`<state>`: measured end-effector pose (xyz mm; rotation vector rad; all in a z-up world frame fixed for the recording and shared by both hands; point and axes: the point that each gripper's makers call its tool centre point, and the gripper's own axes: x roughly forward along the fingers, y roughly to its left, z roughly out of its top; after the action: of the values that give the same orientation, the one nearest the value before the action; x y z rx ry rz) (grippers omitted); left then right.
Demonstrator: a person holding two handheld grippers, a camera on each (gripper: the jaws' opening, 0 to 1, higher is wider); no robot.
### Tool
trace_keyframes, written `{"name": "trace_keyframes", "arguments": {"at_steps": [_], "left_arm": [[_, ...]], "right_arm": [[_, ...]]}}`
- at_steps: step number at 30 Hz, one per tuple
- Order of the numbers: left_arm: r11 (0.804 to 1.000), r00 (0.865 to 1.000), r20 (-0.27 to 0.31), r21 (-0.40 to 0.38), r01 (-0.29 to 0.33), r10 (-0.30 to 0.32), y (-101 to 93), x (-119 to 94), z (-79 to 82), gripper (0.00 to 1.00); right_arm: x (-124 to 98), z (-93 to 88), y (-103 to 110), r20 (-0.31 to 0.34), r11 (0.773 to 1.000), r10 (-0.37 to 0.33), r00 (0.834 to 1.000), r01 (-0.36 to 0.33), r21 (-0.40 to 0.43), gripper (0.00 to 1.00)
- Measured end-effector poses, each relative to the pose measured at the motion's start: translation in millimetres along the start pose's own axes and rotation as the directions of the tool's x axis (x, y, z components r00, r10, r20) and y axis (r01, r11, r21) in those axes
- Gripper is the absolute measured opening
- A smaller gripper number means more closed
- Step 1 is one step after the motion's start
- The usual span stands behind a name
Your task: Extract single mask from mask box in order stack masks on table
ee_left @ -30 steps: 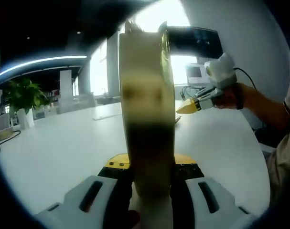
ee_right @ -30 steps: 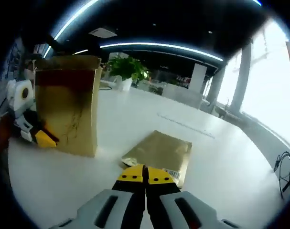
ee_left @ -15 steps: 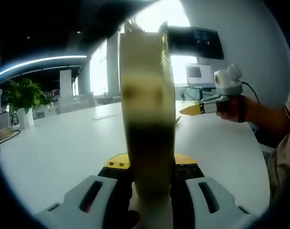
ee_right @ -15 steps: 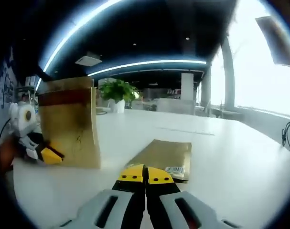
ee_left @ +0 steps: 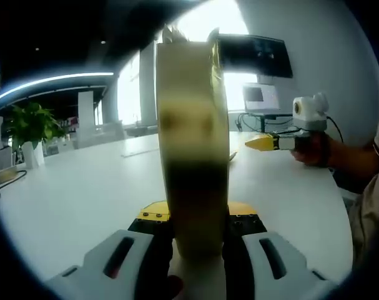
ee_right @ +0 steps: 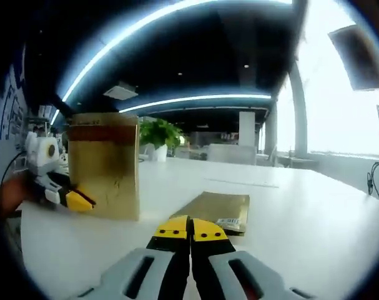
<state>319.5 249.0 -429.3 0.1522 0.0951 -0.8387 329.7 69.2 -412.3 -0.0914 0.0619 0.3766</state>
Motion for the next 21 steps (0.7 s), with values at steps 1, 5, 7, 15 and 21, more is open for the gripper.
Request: {"name": "trace_keyframes", "arguments": {"at_steps": [1, 5, 7, 15, 21], "left_arm": [[1.0, 1.0, 0.0, 0.002, 0.0, 0.0, 0.6, -0.2, -0.1, 0.21], [1.0, 1.0, 0.0, 0.002, 0.0, 0.0, 0.6, -0.2, -0.1, 0.21], [1.0, 1.0, 0.001, 0.0, 0.001, -0.001, 0.7, -0.3, -0.1, 0.21], [1.0, 1.0, -0.001, -0.004, -0.001, 0.001, 1.6, -0.1, -0.5, 0.21], [1.0, 1.0, -0.001, -0.007, 0.001, -0.001, 1.2, -0.3, -0.4, 0.21]], "right_arm": [[0.0, -1.8, -1.4, -0.01, 1.0, -0.008, 1.0, 0.008, 0.002, 0.0], [-0.4, -3.5, -3.8, -0.013, 1.0, -0.014, 1.0, 0.014, -0.001, 0.0], [0.4, -4.1, -4.2, -0.013, 1.0, -0.012, 1.0, 0.012, -0.003, 0.0], [-1.1, -2.8, -2.2, -0.004, 0.999, -0.009, 1.0, 0.009, -0.05, 0.0], [-1.3, -3.3, -5.7, -0.005, 0.998, -0.023, 1.0, 0.023, -0.051, 0.0]]}}
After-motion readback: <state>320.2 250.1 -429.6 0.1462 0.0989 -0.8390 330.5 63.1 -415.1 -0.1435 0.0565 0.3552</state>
